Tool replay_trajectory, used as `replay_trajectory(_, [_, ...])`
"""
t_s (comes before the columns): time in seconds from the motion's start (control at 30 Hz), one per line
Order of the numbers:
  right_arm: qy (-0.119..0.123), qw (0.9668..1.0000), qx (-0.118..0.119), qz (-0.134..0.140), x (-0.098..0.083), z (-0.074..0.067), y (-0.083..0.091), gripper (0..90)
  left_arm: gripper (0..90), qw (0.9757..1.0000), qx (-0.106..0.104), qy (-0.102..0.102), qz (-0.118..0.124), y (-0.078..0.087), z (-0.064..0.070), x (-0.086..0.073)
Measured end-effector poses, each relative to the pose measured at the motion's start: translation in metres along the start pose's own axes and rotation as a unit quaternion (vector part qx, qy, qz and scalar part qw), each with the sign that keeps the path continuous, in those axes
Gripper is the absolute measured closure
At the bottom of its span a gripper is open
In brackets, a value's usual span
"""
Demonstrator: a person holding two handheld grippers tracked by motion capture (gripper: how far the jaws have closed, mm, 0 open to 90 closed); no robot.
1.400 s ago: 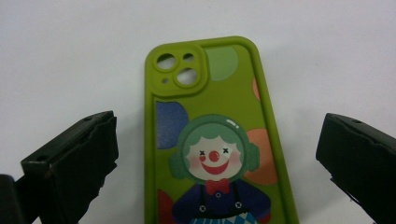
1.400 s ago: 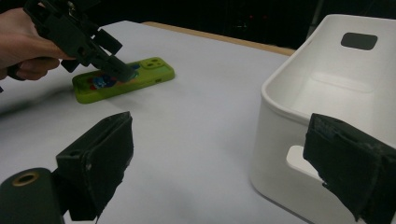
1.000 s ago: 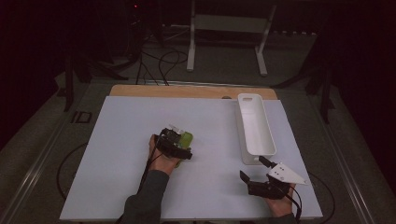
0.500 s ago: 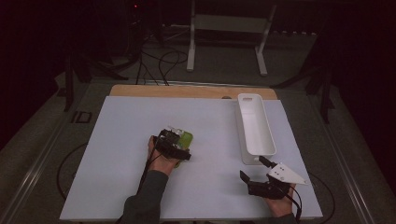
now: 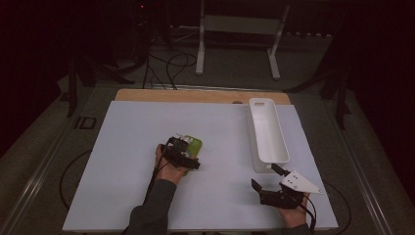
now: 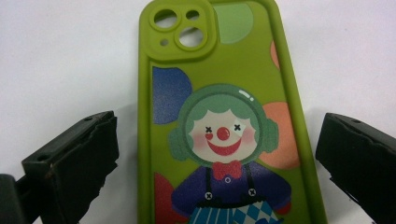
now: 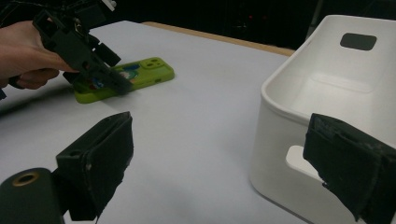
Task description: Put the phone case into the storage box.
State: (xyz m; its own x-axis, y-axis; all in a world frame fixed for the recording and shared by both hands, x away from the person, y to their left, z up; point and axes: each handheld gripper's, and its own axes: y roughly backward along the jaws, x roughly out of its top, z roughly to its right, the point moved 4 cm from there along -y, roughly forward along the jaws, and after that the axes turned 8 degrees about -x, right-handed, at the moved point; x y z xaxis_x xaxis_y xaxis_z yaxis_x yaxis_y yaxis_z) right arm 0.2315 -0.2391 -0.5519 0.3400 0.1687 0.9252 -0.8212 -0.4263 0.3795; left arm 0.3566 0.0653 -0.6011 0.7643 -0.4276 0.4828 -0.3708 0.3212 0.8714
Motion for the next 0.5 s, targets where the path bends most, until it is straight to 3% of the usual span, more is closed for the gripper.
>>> replay_trajectory(0.5, [0.0, 1.0, -0.001, 0.0, -0.0001, -0.001, -0.0009, 8.3, 9.2, 0.9996, -0.026, 0.011, -0.001, 0.0007, 0.0, -0.0021])
